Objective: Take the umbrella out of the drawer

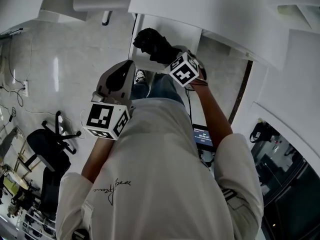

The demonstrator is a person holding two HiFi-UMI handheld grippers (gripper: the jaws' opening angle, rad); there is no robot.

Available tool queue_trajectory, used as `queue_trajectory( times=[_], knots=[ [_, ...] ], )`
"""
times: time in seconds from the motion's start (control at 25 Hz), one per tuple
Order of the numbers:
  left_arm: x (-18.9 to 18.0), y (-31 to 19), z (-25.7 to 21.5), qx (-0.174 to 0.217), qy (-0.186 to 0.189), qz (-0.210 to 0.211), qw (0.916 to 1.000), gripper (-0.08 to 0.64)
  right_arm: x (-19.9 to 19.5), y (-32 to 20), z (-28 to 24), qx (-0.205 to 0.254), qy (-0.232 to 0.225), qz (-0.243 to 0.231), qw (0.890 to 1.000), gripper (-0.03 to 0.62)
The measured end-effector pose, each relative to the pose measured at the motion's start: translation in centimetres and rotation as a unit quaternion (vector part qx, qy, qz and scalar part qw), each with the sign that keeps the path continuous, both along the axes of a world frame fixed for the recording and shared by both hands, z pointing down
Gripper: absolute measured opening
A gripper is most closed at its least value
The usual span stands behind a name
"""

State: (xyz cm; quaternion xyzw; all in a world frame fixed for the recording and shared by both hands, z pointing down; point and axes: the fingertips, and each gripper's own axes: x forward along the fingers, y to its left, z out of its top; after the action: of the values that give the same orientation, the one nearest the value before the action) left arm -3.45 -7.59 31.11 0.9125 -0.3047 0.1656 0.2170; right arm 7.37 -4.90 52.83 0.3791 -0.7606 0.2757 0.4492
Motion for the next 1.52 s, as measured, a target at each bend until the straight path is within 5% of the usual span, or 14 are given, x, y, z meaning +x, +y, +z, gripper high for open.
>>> queue_trajectory(
  times=[1.52],
  knots=[
    [-3.2, -3.0, -2.9, 0.050, 0.047, 0.040, 0.9969, 0.018, -2.7, 0.9, -13.1, 0.105, -0.029, 0.087, 0.990, 0.247]
  ],
)
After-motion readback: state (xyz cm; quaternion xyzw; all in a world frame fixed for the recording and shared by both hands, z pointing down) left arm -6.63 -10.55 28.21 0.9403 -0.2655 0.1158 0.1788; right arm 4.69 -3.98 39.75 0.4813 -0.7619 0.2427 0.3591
